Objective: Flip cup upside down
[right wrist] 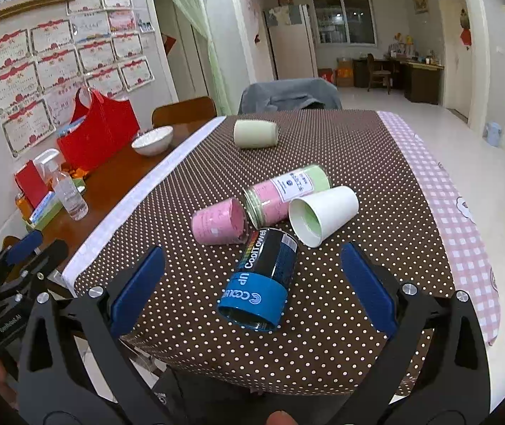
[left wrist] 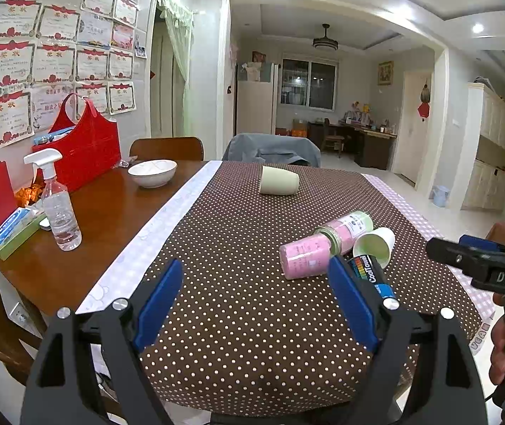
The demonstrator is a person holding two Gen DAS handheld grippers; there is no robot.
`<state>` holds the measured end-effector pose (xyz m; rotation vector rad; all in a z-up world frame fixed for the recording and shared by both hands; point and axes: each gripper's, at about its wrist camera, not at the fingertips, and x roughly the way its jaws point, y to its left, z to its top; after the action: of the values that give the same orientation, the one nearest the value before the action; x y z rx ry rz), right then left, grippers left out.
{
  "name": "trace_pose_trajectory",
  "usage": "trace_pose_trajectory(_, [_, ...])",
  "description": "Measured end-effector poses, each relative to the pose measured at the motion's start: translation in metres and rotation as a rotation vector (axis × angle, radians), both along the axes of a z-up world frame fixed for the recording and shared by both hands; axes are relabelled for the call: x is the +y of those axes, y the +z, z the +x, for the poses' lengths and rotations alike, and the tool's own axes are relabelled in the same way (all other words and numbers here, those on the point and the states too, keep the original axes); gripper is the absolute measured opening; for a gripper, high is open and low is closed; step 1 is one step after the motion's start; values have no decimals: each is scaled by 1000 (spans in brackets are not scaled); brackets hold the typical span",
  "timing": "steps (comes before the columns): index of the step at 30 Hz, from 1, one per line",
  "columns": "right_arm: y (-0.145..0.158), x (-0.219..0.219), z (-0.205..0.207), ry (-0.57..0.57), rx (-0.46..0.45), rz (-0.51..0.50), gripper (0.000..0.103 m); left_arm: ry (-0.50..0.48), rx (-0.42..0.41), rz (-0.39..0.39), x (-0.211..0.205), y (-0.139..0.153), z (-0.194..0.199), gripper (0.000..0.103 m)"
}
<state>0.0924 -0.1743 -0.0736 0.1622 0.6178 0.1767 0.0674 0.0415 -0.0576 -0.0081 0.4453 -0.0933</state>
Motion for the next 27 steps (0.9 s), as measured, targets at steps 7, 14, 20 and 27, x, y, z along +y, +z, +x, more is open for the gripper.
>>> trace_pose_trajectory(7, [-17, -1, 32, 46, 128, 50, 97, -14, 2, -6, -3, -6, 17, 83])
trace_pose_trajectory(14, [-42, -1, 65, 54, 262, 82, 97, -26, 32, -6, -2, -19, 37, 83])
trace_pose_trajectory(20, [-61, -7, 93, 58, 390, 167, 97, -14, 53, -22, 11, -28, 47, 83])
trace_pose_trajectory(27, [-75, -6, 120, 39, 514, 175, 97, -13, 84, -55, 24, -41, 54, 83])
